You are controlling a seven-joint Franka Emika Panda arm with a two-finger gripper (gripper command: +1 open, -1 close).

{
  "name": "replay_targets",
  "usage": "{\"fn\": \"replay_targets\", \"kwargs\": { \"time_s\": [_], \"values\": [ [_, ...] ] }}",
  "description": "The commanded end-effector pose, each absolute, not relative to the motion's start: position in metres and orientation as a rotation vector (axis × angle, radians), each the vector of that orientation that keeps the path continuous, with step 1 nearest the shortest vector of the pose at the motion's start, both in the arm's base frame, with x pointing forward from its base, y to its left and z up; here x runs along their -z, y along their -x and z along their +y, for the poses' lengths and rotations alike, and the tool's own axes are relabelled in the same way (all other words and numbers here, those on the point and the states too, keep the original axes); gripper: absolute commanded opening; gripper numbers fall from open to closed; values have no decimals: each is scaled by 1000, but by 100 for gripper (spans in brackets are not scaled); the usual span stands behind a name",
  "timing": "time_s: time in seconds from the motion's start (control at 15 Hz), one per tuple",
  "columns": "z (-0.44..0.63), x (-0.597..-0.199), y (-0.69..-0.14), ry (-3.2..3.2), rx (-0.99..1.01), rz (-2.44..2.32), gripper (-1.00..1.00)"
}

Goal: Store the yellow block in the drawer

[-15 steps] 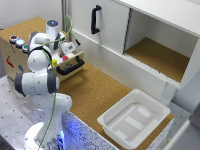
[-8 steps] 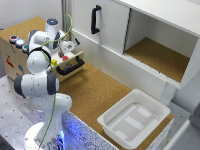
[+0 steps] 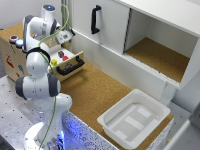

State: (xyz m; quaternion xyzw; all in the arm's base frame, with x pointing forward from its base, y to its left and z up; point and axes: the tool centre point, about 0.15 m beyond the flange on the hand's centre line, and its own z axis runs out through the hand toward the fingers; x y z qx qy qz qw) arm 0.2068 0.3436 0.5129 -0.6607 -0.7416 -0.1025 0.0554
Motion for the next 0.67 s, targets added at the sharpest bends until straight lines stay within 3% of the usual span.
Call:
{"fn": "replay_targets", "kwargs": {
  "time_s": [0.0, 0.2, 0.6],
  "values": [
    [447, -550, -234, 2073, -28, -2481, 100],
    [458, -558, -232, 2142, -35, -2718, 100],
    [451, -557, -235, 2211, -20, -2618, 100]
  ]
}}
